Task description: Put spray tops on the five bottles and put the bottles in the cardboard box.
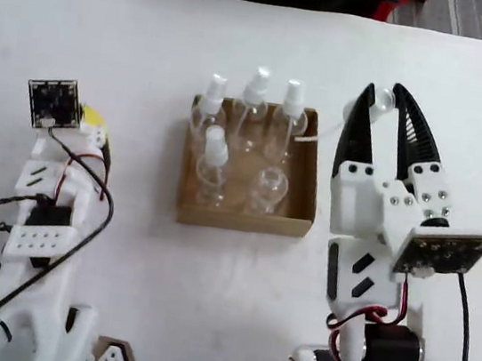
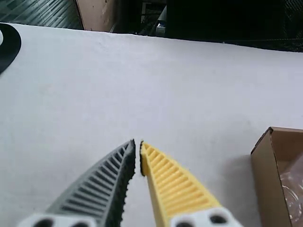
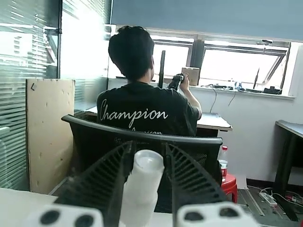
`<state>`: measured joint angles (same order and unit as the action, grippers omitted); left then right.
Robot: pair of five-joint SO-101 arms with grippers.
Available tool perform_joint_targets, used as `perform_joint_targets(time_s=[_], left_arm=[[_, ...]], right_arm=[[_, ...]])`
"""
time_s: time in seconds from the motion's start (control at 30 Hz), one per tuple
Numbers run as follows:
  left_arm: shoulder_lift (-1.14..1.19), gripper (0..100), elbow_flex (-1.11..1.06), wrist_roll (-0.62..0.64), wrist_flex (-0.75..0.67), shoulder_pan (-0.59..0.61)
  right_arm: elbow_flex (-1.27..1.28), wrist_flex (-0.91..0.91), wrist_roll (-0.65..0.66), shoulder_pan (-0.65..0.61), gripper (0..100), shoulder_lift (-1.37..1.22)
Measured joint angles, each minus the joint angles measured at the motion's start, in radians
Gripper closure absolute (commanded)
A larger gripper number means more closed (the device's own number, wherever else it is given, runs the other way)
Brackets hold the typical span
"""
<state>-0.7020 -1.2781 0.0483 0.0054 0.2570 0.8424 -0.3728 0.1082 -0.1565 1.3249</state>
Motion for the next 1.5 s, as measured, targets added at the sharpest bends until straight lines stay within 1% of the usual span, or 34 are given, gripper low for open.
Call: perform_joint_targets(time_s=[0.17,0.23,0.33,0.43,0.57,0.9,1.07,1.13,1.5], left_arm=[[0.000,97,0.000,0.000,0.000,0.000],[0.000,97,0.000,0.000,0.000,0.000],[0.003,97,0.000,-0.003,0.000,0.000],[0.008,98,0.000,-0.043,0.000,0.000],[0.008,98,0.000,-0.052,0.000,0.000],[0.008,98,0.000,-0.052,0.000,0.000],[0.008,98,0.000,-0.052,0.000,0.000],[0.008,98,0.000,-0.052,0.000,0.000],[0.008,98,0.000,-0.052,0.000,0.000]], right_arm=[[0.000,0.002,0.018,-0.038,98.1,0.003],[0.000,0.002,0.081,-0.089,98.1,0.005],[0.000,-0.008,0.210,-0.190,98.1,0.005],[0.000,-0.049,0.325,-0.299,98.1,0.003],[0.000,-0.091,0.422,-0.377,98.1,0.003],[0.000,-0.095,0.453,-0.393,98.1,-0.003],[0.000,-0.095,0.568,-0.393,98.1,-0.112],[0.003,-0.095,0.594,-0.394,98.1,-0.129],[0.008,-0.098,0.598,-0.396,98.1,-0.083]])
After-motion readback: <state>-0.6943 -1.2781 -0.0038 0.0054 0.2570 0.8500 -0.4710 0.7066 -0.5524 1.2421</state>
